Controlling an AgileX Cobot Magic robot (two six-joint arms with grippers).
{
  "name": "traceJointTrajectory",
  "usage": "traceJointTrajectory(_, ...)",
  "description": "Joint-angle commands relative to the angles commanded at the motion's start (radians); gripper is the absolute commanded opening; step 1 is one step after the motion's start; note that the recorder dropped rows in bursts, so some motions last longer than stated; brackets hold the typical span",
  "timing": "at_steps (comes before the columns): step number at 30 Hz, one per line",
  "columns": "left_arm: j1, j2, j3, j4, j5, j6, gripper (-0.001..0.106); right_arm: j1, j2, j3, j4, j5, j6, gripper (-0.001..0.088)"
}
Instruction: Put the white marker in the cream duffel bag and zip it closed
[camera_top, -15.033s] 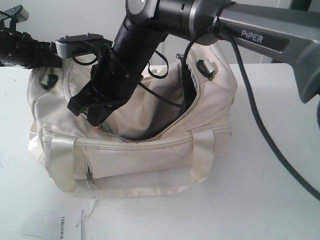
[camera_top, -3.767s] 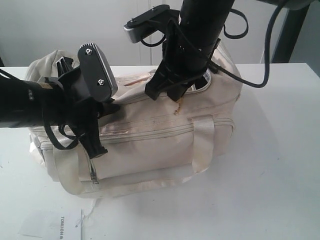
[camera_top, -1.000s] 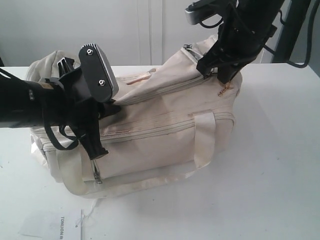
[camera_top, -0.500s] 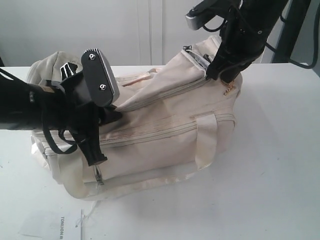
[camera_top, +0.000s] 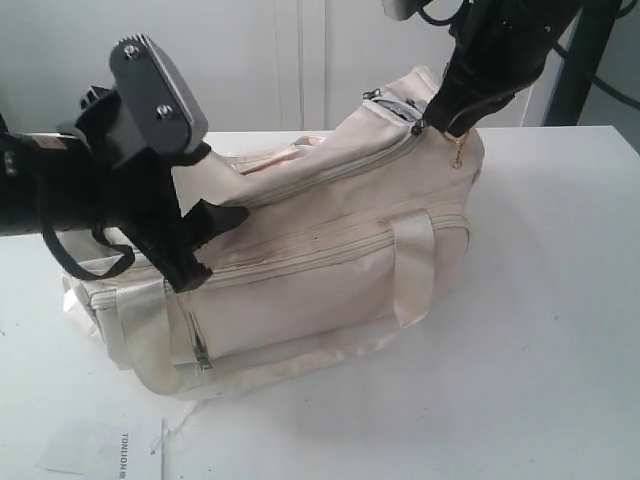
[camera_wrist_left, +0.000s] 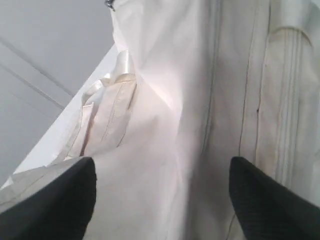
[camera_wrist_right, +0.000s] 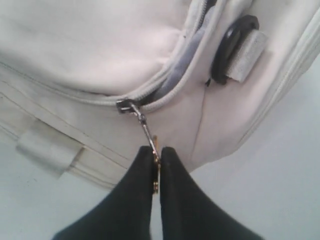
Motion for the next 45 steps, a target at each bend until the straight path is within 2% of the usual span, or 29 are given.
traceJointTrajectory(5, 0.000, -0.062, 0.000, 0.000, 0.282, -0.015, 0.065, 0.006, -0.005, 0.000, 0.076, 0.000, 0.031, 0.0000)
traceJointTrajectory(8, 0.000, -0.072, 0.000, -0.017, 0.399, -0.008, 0.064, 0.024, -0.018, 0.000, 0.079, 0.000, 0.063, 0.0000)
traceJointTrajectory(12, 0.000, -0.072, 0.000, -0.114, 0.472, 0.101, 0.065, 0.036, -0.044, 0.012, 0.075, 0.000, 0.142, 0.0000)
traceJointTrajectory(16, 0.000, -0.072, 0.000, -0.242, 0.464, 0.250, 0.065, 0.052, -0.088, 0.082, 0.075, 0.000, 0.200, 0.0000)
traceJointTrajectory(22, 0.000, -0.072, 0.000, -0.496, 0.437, 0.522, 0.065, 0.052, -0.153, 0.169, 0.124, 0.000, 0.194, 0.0000)
traceJointTrajectory(26, 0.000, -0.050, 0.000, -0.734, 0.417, 0.773, 0.064, 0.052, -0.173, 0.185, 0.161, 0.000, 0.191, 0.0000)
traceJointTrajectory(30, 0.000, 0.001, 0.000, -1.070, 0.398, 1.047, 0.064, 0.052, -0.168, 0.185, 0.159, 0.000, 0.189, 0.0000)
traceJointTrajectory(31, 0.000, 0.014, 0.000, -1.118, 0.394, 1.110, 0.064, 0.052, -0.166, 0.185, 0.159, 0.000, 0.184, 0.0000)
traceJointTrajectory(33, 0.000, 0.054, -0.011, -1.118, 0.393, 1.188, 0.064, 0.052, -0.162, 0.185, 0.157, 0.000, 0.170, 0.0000)
traceJointTrajectory(36, -0.002, 0.109, -0.034, -1.118, 0.392, 1.194, 0.063, 0.052, -0.158, 0.185, 0.146, 0.000, 0.164, 0.0000)
traceJointTrajectory(41, -0.045, 0.180, -0.117, -1.118, 0.338, 1.185, 0.063, 0.052, -0.154, 0.185, 0.117, 0.000, 0.154, 0.0000)
traceJointTrajectory(45, -0.083, 0.236, -0.168, -1.118, 0.250, 1.198, 0.063, 0.052, -0.154, 0.185, 0.115, 0.000, 0.147, 0.0000)
